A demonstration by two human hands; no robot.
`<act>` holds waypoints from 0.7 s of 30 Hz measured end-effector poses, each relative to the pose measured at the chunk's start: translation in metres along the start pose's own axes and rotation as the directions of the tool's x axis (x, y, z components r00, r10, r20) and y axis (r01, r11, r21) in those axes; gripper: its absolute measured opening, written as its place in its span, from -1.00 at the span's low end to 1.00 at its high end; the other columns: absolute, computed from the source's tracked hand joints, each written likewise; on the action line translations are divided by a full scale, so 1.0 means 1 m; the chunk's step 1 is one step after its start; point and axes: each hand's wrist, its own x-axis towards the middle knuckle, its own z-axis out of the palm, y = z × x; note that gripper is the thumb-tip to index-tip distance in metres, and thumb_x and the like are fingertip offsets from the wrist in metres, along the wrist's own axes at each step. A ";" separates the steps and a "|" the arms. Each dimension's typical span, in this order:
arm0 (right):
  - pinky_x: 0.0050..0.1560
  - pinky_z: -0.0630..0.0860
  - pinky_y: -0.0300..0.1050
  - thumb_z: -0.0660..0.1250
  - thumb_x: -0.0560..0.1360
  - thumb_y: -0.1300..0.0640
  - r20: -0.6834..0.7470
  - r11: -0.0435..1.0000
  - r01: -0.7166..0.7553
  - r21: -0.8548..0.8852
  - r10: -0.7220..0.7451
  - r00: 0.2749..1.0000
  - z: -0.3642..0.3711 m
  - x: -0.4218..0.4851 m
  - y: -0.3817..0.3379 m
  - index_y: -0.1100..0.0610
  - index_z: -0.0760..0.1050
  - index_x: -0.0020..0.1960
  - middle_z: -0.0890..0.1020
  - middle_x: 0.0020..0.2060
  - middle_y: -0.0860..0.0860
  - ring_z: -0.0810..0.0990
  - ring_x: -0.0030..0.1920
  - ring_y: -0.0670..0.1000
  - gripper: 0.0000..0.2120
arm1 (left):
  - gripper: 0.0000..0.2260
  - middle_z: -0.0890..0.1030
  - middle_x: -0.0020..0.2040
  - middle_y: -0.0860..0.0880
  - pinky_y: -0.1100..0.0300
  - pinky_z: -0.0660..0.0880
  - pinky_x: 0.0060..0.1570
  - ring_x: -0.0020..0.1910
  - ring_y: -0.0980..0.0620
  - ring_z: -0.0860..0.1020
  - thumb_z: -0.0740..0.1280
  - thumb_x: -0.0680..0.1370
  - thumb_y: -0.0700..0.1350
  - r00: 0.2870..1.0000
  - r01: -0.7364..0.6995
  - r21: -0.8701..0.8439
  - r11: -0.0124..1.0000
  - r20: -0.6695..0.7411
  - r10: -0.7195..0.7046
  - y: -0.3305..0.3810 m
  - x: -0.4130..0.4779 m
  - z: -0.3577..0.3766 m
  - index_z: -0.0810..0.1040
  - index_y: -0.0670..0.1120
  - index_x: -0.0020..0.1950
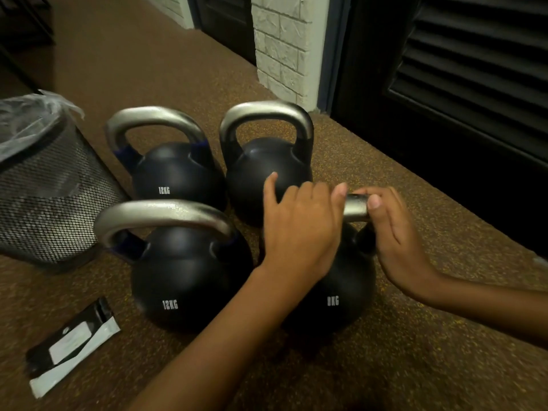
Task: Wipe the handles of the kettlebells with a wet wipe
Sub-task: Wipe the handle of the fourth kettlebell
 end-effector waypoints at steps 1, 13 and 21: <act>0.01 0.40 -0.06 -0.06 0.58 -0.14 0.006 1.000 -0.007 -0.002 0.007 1.000 0.000 0.000 -0.002 0.00 0.42 0.12 0.44 -0.07 -0.23 0.45 -0.01 -0.05 -0.63 | -0.52 0.62 -0.19 0.02 -0.14 0.12 0.38 -0.14 0.00 0.57 -0.13 0.62 0.06 0.999 -0.013 0.024 1.000 0.032 0.012 0.005 0.002 -0.003 0.56 -0.03 -0.08; 0.10 0.19 -0.18 -0.09 0.59 -0.07 0.188 0.921 0.235 -0.310 -0.183 0.965 0.004 0.039 -0.066 0.04 0.45 0.11 0.46 0.00 -0.07 0.36 0.07 -0.07 -0.61 | -0.63 0.60 0.17 0.00 0.26 0.34 0.19 0.21 0.13 0.49 0.01 0.65 0.02 0.903 0.412 -0.640 0.649 0.191 -0.385 -0.021 0.018 -0.022 0.55 -0.04 0.22; 0.32 0.12 0.00 -0.19 0.60 -0.08 0.497 0.586 0.524 -0.618 -0.225 0.838 0.016 0.029 -0.065 0.07 0.51 0.06 0.56 -0.15 0.00 0.50 -0.06 0.07 -0.49 | -0.49 0.63 -0.03 -0.22 -0.07 0.41 0.13 0.07 -0.22 0.53 -0.04 0.63 0.10 0.833 0.553 -0.435 0.711 0.313 -0.456 -0.032 0.006 -0.009 0.62 -0.14 -0.10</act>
